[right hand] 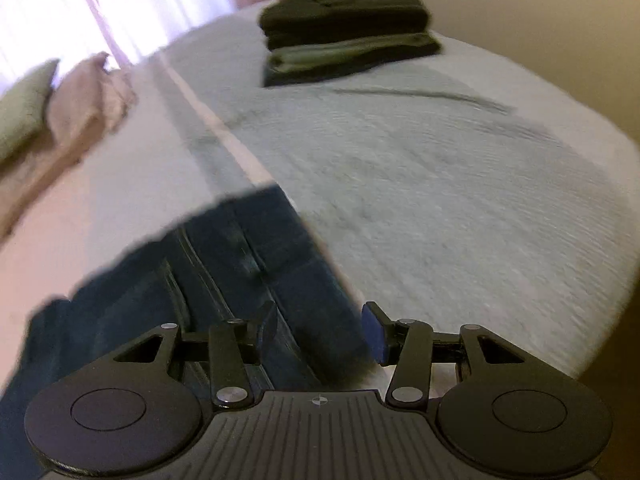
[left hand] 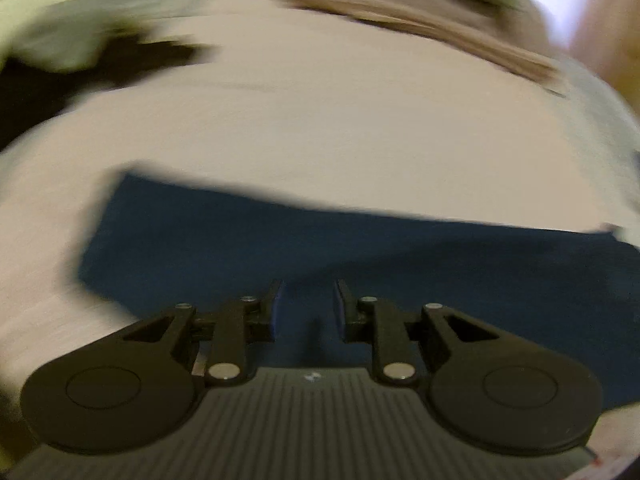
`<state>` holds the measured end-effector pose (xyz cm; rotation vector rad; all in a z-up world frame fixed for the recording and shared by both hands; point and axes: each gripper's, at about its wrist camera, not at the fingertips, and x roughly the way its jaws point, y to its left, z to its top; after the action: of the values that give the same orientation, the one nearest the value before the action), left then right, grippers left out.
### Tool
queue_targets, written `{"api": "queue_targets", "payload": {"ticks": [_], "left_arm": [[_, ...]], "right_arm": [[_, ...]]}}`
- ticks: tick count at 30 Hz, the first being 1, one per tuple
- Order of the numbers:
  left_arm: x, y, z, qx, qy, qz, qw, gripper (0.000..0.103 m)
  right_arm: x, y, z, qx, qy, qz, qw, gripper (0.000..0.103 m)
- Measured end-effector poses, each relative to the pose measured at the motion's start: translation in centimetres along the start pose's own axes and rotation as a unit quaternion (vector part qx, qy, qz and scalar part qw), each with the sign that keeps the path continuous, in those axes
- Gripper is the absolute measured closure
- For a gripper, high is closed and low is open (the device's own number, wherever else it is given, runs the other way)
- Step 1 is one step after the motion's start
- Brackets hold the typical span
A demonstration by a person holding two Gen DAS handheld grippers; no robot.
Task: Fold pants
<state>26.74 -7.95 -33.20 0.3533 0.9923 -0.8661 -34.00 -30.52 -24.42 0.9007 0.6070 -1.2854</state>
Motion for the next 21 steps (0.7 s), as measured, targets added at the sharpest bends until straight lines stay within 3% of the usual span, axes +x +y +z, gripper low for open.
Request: {"api": "queue_targets", "payload": {"ticks": [2, 4, 8, 10, 14, 15, 17, 19, 21], "left_arm": [[2.1, -4.9, 2.7, 0.048, 0.000, -0.065, 0.9967, 0.084], [4.6, -9.9, 5.1, 0.089, 0.021, -0.124, 0.9881, 0.084], [9.2, -20.2, 8.6, 0.137, 0.086, -0.241, 0.9569, 0.077], [10.8, -24.4, 9.1, 0.155, 0.112, -0.279, 0.9412, 0.068], [13.6, -29.2, 9.0, 0.183, 0.139, -0.285, 0.9306, 0.066], [14.0, -29.9, 8.9, 0.185, 0.145, -0.281, 0.9304, 0.070], [15.0, -30.9, 8.5, 0.193, 0.157, -0.285, 0.9257, 0.097], [14.9, -30.8, 7.9, 0.196, 0.140, -0.287, 0.9271, 0.103], [14.1, -30.4, 7.5, 0.208, 0.078, -0.283, 0.9331, 0.102]], "right_arm": [[1.4, -0.5, 1.6, 0.016, 0.002, 0.040, 0.999, 0.059], [3.1, -1.2, 3.2, 0.040, 0.013, 0.070, 0.997, 0.057], [6.6, -1.9, 5.1, 0.057, 0.044, 0.110, 0.991, 0.057], [7.9, -2.2, 5.7, 0.058, 0.052, 0.134, 0.988, 0.057], [9.3, -2.6, 6.7, 0.060, 0.058, 0.182, 0.980, 0.057], [9.5, -2.5, 6.9, 0.050, 0.061, 0.185, 0.980, 0.062], [9.3, -2.1, 6.8, 0.013, 0.050, 0.180, 0.982, 0.103], [9.0, -2.1, 6.7, -0.001, 0.044, 0.173, 0.984, 0.102], [8.7, -1.6, 6.2, -0.028, 0.036, 0.146, 0.988, 0.102]]}}
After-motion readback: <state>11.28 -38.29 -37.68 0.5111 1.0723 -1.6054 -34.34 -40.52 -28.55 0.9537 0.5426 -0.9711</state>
